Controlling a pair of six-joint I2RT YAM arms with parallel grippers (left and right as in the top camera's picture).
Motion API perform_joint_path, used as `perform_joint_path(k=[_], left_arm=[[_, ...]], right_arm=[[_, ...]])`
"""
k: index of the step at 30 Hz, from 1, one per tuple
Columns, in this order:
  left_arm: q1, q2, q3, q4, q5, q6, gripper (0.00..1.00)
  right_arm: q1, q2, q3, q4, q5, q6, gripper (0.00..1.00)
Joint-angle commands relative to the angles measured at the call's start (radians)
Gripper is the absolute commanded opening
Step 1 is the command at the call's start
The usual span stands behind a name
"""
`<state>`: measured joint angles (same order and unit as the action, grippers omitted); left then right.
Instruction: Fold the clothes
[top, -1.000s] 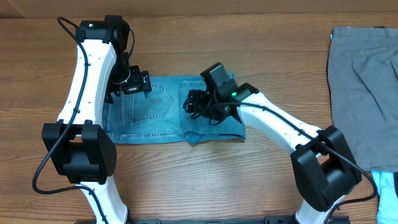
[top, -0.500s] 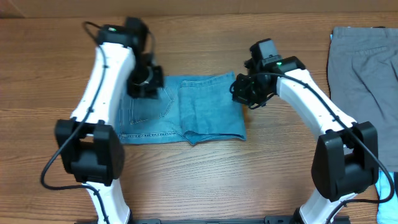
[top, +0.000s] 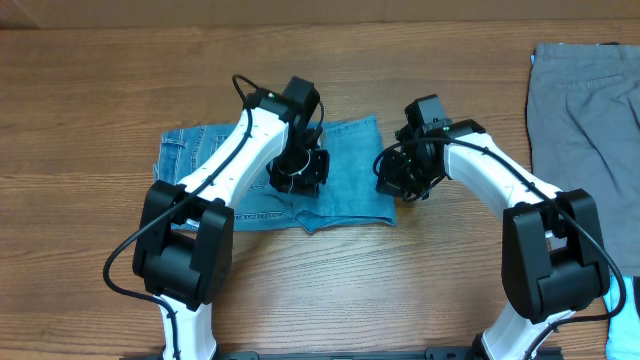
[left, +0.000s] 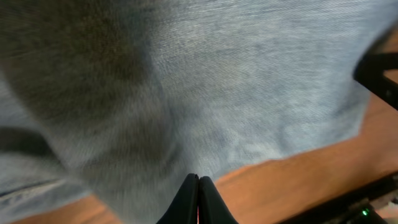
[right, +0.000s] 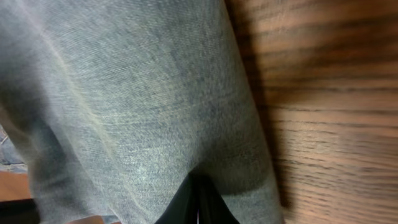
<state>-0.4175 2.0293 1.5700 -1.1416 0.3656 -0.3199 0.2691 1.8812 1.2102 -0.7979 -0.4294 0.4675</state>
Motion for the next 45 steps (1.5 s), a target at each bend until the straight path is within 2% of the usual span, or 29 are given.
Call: perform_joint_path(k=[1,5,7,13,15,16,22,26,29,31,32,34,45], left_arm=[[0.011,0.005,-0.073,0.053,0.016,-0.024,0.05],[0.040,0.005,-0.156,0.117,-0.037,-0.024,0.06],[0.058,0.005,-0.196,0.146,-0.085,-0.024,0.10],[0.131,0.005,-0.304,0.248,-0.115,-0.017,0.12],[0.161,0.005,-0.312,0.252,-0.137,-0.013,0.04],[0.171,0.005,-0.312,0.250,-0.148,-0.009,0.04],[0.241,0.002,-0.237,0.140,-0.153,0.042,0.04],[0.255,-0.016,-0.107,0.024,-0.180,0.074,0.04],[0.253,-0.043,-0.035,0.004,-0.182,0.074,0.04],[0.251,-0.053,0.008,0.005,-0.180,0.072,0.07],[0.249,-0.055,0.029,0.007,-0.181,0.072,0.14],[0.247,-0.055,0.054,0.037,-0.172,0.069,0.20],[0.247,-0.053,-0.001,0.248,-0.116,0.024,0.10]], right_arm=[[0.005,-0.007,-0.050,0.036,-0.040,0.016,0.04],[-0.001,-0.006,-0.119,0.098,-0.037,0.021,0.04],[-0.017,-0.007,-0.137,0.106,-0.028,0.034,0.04],[-0.054,-0.007,-0.141,0.103,-0.011,0.035,0.04],[-0.056,-0.007,-0.140,0.104,0.026,0.047,0.04],[-0.056,-0.007,-0.139,0.101,0.051,0.063,0.04],[-0.056,-0.010,-0.087,0.072,0.126,0.087,0.04],[-0.055,-0.051,0.026,-0.012,0.162,0.087,0.04],[-0.055,-0.087,0.100,-0.019,0.163,0.086,0.04],[-0.055,-0.096,0.136,-0.001,0.143,0.080,0.04],[-0.053,-0.096,0.151,0.021,0.111,0.070,0.04],[-0.042,-0.093,0.151,0.097,0.041,0.053,0.04],[0.049,0.051,0.150,0.234,0.025,0.060,0.04]])
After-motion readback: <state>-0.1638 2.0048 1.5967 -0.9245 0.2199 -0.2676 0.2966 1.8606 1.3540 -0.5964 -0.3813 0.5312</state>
